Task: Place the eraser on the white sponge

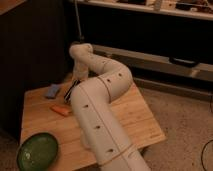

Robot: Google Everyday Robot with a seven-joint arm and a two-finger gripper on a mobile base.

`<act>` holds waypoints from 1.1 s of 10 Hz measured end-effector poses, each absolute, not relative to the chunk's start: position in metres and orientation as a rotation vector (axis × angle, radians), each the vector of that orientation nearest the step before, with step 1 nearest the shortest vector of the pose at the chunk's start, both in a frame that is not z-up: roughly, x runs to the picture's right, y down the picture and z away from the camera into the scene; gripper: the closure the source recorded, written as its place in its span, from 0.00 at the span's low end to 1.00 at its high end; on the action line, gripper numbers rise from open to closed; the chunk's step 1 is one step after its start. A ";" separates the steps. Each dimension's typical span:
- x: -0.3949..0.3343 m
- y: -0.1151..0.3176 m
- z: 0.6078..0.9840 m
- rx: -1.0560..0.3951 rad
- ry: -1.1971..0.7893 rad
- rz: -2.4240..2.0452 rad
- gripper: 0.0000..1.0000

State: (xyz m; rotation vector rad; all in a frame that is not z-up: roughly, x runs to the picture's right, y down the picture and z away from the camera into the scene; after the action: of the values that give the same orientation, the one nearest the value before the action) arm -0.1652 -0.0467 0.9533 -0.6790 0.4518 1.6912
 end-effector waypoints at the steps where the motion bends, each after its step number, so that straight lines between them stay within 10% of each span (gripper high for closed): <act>1: -0.169 -0.049 0.954 -0.691 0.437 1.689 1.00; 11: -0.234 -0.057 0.964 -0.836 0.333 1.657 1.00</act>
State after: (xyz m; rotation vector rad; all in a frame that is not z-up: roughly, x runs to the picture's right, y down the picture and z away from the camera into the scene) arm -0.2345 -0.0569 0.9643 -0.8362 0.3333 1.6572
